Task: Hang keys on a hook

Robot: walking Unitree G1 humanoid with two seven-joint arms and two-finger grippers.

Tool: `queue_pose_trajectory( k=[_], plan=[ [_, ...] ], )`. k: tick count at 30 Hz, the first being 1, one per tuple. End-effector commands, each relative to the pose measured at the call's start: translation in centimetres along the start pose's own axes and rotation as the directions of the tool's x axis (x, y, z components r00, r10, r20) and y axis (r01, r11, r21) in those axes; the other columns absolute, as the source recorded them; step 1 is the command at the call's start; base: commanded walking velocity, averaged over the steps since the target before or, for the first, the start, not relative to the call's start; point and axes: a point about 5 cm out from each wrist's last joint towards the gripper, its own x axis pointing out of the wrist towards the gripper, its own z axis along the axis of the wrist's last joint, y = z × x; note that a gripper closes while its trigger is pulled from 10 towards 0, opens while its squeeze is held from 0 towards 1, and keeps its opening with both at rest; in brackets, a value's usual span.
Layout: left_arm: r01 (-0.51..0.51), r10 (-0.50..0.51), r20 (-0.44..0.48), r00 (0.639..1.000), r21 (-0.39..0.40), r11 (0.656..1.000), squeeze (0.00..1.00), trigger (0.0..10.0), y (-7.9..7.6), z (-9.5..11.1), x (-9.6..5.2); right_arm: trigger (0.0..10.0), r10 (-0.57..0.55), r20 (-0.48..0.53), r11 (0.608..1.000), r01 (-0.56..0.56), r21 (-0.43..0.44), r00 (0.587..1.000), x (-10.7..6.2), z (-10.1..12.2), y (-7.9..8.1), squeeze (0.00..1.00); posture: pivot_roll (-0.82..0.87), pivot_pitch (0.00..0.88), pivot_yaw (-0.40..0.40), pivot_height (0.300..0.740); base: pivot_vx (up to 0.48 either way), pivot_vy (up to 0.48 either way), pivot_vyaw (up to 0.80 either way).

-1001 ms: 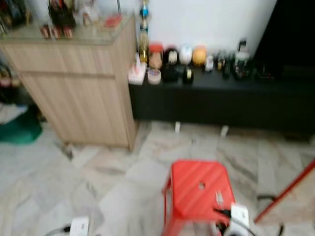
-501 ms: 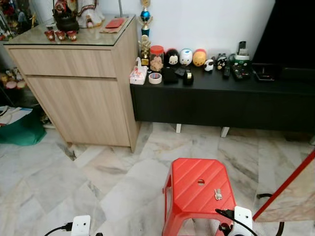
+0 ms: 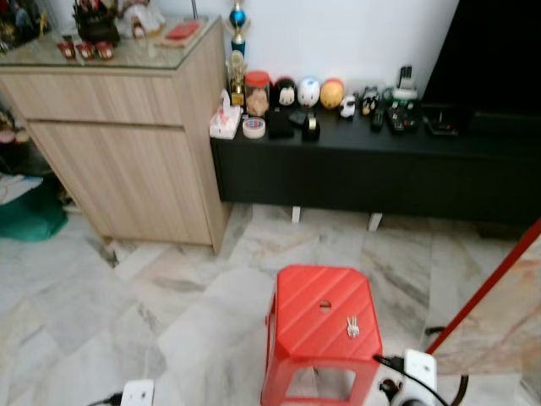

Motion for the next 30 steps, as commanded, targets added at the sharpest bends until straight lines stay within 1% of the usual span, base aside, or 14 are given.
queue_pose_trajectory(
  k=[1,5,10,24,29,30],
  plan=[
    [-0.005,0.005,-0.017,1.0,0.006,1.0,0.0,10.0,0.3,-0.3,-0.1,10.0,-0.005,0.01,1.0,0.005,0.0,1.0,0.0,0.3,-0.1,0.0,0.03,0.0,-0.002,0.74,0.0,0.0,0.0],
    [-0.003,0.003,-0.019,1.0,0.01,1.0,0.0,10.0,0.3,-0.3,-0.1,10.0,-0.005,0.01,1.0,0.005,-0.002,1.0,0.0,0.4,-0.1,0.0,0.03,0.0,-0.005,0.74,0.0,0.0,0.0],
    [-0.004,0.004,-0.025,1.0,0.01,1.0,0.0,10.0,0.3,-0.4,-0.1,10.0,-0.004,0.01,1.0,0.004,-0.003,1.0,0.0,0.4,-0.2,0.0,0.03,0.0,-0.006,0.74,0.0,-0.344,0.0],
    [-0.013,0.013,-0.028,1.0,0.0,1.0,0.0,10.0,0.5,-0.5,-0.1,10.0,0.002,0.034,1.0,-0.002,0.002,0.999,0.1,0.9,-0.3,0.0,0.03,0.0,-0.007,0.74,0.0,0.0,0.0],
    [-0.013,0.013,-0.008,1.0,0.001,1.0,0.0,10.0,0.5,-0.1,0.0,10.0,0.011,0.069,1.0,-0.012,0.006,0.998,0.2,1.9,0.0,0.0,0.03,0.0,-0.01,0.74,0.0,0.0,0.0],
    [-0.014,0.014,0.006,1.0,0.002,1.0,0.0,10.0,0.6,0.3,0.0,10.0,0.015,0.093,1.0,-0.016,0.005,0.996,0.3,2.5,0.2,0.0,0.03,0.0,-0.011,0.74,0.0,0.0,0.0]
  ],
)
